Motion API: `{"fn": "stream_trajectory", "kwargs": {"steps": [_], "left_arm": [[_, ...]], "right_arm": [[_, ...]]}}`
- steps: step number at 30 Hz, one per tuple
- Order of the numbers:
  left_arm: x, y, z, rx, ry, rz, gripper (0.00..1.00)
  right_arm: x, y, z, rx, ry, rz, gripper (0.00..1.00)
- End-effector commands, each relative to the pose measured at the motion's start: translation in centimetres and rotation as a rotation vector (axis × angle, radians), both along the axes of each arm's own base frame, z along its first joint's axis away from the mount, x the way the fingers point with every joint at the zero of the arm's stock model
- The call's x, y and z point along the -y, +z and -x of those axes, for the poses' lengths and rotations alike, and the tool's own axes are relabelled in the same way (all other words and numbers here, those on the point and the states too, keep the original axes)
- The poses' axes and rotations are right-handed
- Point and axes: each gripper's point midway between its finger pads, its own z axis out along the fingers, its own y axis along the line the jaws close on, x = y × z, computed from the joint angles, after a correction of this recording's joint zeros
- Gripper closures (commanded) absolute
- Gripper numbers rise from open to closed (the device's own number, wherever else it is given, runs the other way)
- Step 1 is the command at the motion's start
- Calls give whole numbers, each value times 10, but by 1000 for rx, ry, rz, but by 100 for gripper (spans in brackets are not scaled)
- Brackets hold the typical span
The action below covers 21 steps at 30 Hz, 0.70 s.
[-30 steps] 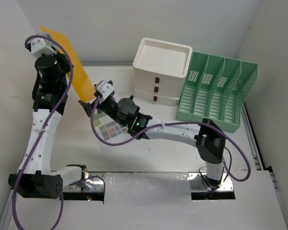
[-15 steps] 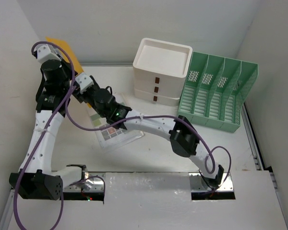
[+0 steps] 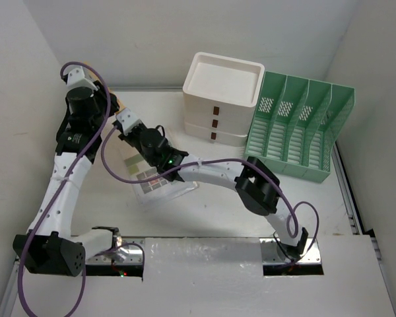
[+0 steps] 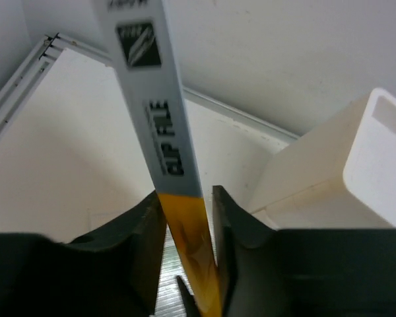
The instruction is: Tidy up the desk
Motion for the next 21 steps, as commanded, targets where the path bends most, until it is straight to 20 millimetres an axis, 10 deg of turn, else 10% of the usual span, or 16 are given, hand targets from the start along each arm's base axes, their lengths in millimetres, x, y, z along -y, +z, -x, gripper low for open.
{"fn": "stream_trajectory", "kwargs": {"steps": [1,6,15,21], "left_arm": [[-10,42,-5,153,18,-80,67],[-28,36,-12,137,107,-144,59],[-9,7,-13,37,-18,-153,86],[-1,-3,-2,-12,-71,-151,61]], "right_arm": [[32,10,-8,40,-65,9,100],[41,10,15,120,-62,85,100],[54,14,29,171,-72,126,100],[60,16,28,186,-98,143,100]]}}
